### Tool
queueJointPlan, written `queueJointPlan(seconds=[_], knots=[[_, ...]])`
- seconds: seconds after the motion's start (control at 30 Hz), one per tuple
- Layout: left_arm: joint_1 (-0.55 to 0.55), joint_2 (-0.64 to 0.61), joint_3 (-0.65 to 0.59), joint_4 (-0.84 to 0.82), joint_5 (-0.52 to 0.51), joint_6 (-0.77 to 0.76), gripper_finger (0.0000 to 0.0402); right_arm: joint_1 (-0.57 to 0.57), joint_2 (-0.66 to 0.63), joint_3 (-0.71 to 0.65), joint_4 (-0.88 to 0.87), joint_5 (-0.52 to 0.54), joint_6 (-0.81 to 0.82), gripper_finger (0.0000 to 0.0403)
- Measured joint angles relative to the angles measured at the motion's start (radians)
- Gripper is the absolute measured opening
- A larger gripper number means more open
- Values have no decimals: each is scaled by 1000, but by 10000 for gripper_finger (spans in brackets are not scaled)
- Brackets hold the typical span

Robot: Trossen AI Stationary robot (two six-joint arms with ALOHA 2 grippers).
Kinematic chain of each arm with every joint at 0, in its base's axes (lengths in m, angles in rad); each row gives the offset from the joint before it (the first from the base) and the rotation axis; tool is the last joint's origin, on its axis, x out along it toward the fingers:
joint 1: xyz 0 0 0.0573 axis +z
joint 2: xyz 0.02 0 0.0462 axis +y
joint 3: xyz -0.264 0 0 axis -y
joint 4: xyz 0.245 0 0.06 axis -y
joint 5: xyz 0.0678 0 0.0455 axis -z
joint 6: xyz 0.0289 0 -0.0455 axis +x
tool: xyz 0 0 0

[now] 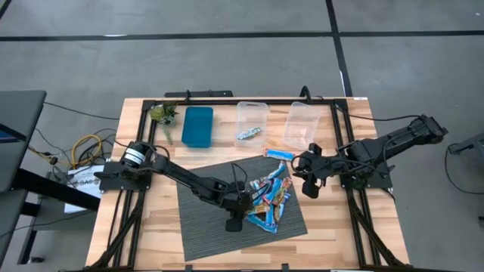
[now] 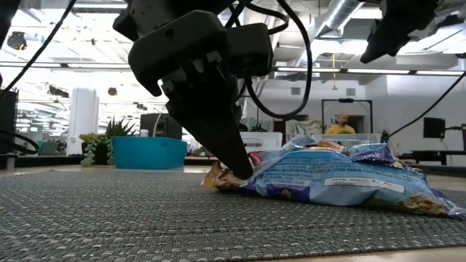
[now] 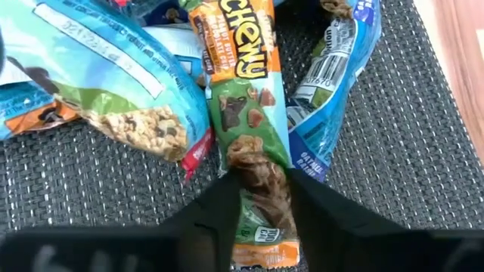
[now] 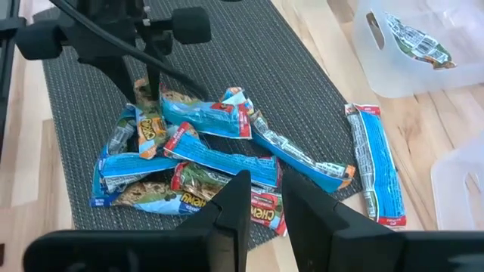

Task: Pick and place Granola Bars by type
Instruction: Put the yellow granola bar into the left transparent bin

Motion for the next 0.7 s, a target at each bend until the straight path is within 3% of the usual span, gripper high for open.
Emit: queueJointPlan(seconds=[0.17,0.4,0.7], knots=[[0,0,1,-3,1,-5,13,0,0,0,10,0,0,68],[1,-19,1,-27,3,-73,1,0,0,0,10,0,0,68],[24,-200,65,-177,-68,-90,0,0,0,0,19,1,0,68]])
